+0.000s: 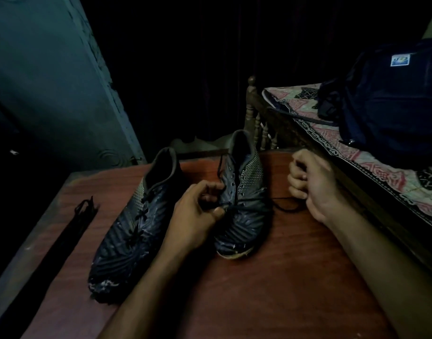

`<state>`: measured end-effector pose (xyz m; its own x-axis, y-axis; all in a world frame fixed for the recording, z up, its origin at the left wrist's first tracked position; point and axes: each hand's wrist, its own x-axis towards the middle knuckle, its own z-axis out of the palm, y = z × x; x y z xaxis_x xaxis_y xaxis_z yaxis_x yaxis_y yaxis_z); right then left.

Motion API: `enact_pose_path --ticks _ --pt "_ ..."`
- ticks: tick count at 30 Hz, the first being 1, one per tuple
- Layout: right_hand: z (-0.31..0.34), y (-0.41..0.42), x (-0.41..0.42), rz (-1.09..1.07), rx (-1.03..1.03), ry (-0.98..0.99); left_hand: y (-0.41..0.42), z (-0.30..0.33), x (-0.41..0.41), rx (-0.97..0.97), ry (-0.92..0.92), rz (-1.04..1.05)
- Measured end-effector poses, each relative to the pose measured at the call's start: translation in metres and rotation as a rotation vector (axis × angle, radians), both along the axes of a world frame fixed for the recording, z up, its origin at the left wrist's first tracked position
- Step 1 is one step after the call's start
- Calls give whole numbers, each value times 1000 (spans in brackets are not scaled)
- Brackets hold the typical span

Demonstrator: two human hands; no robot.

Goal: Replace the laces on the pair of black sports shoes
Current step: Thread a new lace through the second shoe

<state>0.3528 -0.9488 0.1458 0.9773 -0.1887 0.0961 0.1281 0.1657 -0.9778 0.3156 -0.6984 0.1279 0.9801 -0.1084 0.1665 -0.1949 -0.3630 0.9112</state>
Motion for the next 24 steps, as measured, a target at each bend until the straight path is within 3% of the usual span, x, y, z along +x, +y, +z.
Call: enact_pose_path --ticks 3,5,12,16,19,21,24 --pt "-5 -6 -1 113 -753 -136 -1 0 0 12 -5 -1" --pt "1 -6 -6 326 -867 -92 0 0 0 15 -9 -1" --pt "25 -20 -21 636 -905 155 -2 -1 1 38 -34 9" --pt "30 -21 -25 679 -928 209 -1 -1 1 36 -15 19" --pt "35 -24 -27 838 -942 233 -1 -1 0 44 -25 26" --pt "37 -23 -29 831 -844 222 -1 -1 0 61 -44 30" --pt "32 -21 -25 626 -509 59 -1 -1 0 60 -46 31"
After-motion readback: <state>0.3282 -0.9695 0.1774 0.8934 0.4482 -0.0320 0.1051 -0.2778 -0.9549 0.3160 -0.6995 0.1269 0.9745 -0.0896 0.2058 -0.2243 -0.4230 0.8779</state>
